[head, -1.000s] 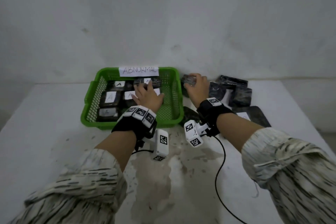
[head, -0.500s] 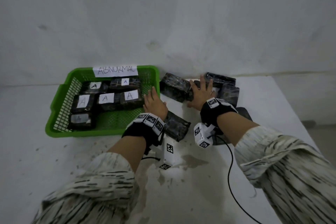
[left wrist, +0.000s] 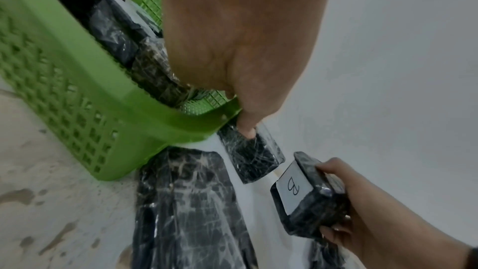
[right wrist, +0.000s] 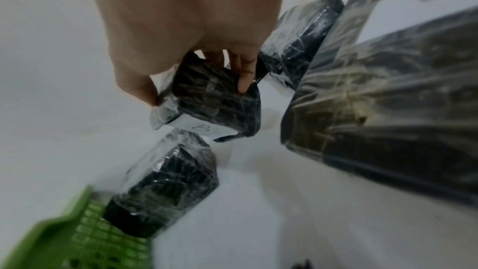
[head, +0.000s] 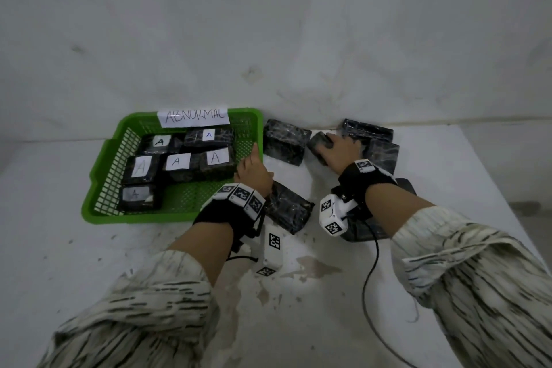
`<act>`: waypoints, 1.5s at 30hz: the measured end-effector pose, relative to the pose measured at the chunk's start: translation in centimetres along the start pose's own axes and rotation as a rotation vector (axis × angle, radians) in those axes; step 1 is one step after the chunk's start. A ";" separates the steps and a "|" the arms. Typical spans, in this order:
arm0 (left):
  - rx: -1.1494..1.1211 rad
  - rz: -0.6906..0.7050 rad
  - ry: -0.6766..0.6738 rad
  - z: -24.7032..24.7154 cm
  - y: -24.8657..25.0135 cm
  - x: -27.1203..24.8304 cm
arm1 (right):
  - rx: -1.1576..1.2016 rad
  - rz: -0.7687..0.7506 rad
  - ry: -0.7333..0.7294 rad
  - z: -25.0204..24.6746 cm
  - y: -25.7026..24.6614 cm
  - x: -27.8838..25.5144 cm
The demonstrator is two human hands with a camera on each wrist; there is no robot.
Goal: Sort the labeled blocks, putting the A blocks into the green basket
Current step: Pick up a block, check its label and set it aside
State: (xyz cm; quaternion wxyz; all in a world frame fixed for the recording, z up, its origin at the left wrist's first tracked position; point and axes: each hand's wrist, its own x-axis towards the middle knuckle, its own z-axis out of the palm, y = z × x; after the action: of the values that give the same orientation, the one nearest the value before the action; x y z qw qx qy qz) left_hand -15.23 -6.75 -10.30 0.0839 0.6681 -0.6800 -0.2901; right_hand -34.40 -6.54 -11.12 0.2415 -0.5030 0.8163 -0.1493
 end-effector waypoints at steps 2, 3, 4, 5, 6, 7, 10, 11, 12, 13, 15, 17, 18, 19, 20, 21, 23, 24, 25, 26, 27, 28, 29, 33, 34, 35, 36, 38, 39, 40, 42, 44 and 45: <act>0.040 0.016 -0.039 -0.7 -0.1 -0.1 | 0.290 0.010 0.074 -0.6 -0.1 -0.7; 0.039 0.027 -0.040 -1.1 -0.1 -0.2 | 0.430 0.029 0.095 -1.0 -0.3 -1.3; 0.025 0.044 -0.029 -1.6 0.0 -0.4 | 0.569 0.047 0.098 -1.3 -0.5 -1.7; 0.004 0.066 -0.016 -2.0 0.2 -0.6 | 0.710 0.060 0.086 -1.7 -0.9 -2.3; -0.025 0.092 -0.008 -2.5 0.3 -0.9 | 0.836 0.072 0.052 -2.0 -1.3 -2.8; -0.057 0.120 -0.012 -3.0 0.5 -1.1 | 0.932 0.081 -0.003 -2.4 -1.8 -3.4; -0.194 0.204 -0.076 -4.1 0.9 -1.6 | 1.045 0.100 -0.200 -2.5 -2.9 -5.2; -0.275 0.231 -0.109 -4.6 1.1 -2.0 | 1.059 0.097 -0.267 -2.4 -3.3 -5.8; -0.377 0.260 -0.143 -5.0 1.1 -2.5 | 1.054 0.098 -0.327 -2.0 -3.7 -6.4; -0.472 0.287 -0.178 -5.4 1.0 -3.1 | 1.041 0.095 -0.380 -1.8 -4.2 -7.1; -0.572 0.335 -0.250 -6.1 0.4 -4.2 | 0.981 0.075 -0.445 -1.3 -5.1 -8.5; -0.565 0.377 -0.255 -6.6 -0.9 -4.6 | 0.943 0.051 -0.470 -1.0 -6.1 -9.8; -0.556 0.382 -0.232 -6.7 -1.7 -4.6 | 0.937 0.039 -0.482 -0.7 -6.4 -10.3; -0.542 0.387 -0.213 -7.0 -2.4 -4.7 | 0.940 0.027 -0.500 -0.5 -6.8 -10.9; -0.525 0.388 -0.206 -7.1 -3.2 -4.7 | 0.936 0.014 -0.517 -0.1 -7.1 -11.4; -0.517 0.393 -0.210 -7.3 -3.8 -4.9 | 0.928 -0.004 -0.531 0.2 -7.4 -11.9; -0.534 0.408 -0.229 -7.7 -4.8 -5.2 | 0.930 -0.055 -0.525 1.2 -8.0 -12.8; -0.553 0.411 -0.234 -7.9 -5.2 -5.4 | 0.951 -0.073 -0.495 1.7 -8.3 -13.1; -0.590 0.405 -0.228 -8.2 -5.5 -5.5 | 0.985 -0.079 -0.449 2.1 -8.7 -13.5; -0.637 0.379 -0.216 -8.3 -5.8 -5.5 | 1.032 -0.071 -0.400 2.5 -8.9 -13.7; -0.687 0.348 -0.202 -8.4 -6.0 -5.5 | 1.089 -0.054 -0.359 2.8 -9.2 -13.9; -0.726 0.318 -0.189 -8.5 -6.3 -5.5 | 1.143 -0.033 -0.328 3.3 -9.3 -14.0; -0.748 0.301 -0.178 -8.6 -6.5 -5.5 | 1.196 -0.012 -0.311 3.5 -9.5 -14.2; -0.696 0.354 -0.133 -8.4 -7.5 -5.4 | 1.206 0.009 -0.353 4.3 -9.9 -15.1; -0.681 0.378 -0.132 -8.4 -7.6 -5.6 | 1.178 0.003 -0.348 4.5 -10.0 -15.2; -0.674 0.396 -0.131 -8.5 -7.6 -5.8 | 1.167 0.001 -0.327 4.6 -10.1 -15.4; -0.671 0.408 -0.130 -8.5 -7.5 -6.0 | 1.164 0.004 -0.286 4.8 -10.2 -15.3; -0.669 0.413 -0.136 -8.5 -7.5 -6.1 | 1.167 -0.004 -0.187 5.3 -10.5 -15.3; -0.666 0.411 -0.144 -8.6 -7.5 -6.2 | 1.168 -0.020 -0.145 5.5 -10.6 -15.4; -0.664 0.410 -0.149 -8.6 -7.5 -6.3 | 1.161 -0.041 -0.120 5.6 -10.8 -15.5; -0.665 0.411 -0.132 -8.7 -7.8 -6.1 | 1.155 -0.064 -0.129 5.8 -10.9 -15.7; -0.683 0.413 -0.092 -9.0 -7.9 -6.0 | 1.204 -0.053 -0.209 5.7 -11.2 -16.1; -0.708 0.400 -0.070 -9.1 -8.0 -5.9 | 1.239 -0.048 -0.253 5.5 -11.3 -16.2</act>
State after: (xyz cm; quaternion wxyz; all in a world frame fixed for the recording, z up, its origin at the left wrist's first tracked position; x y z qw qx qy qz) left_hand -3.24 -3.17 -5.28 0.3402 0.4425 -0.6571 -0.5067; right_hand -16.84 2.88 -6.31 0.5791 -0.3017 0.5323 -0.5388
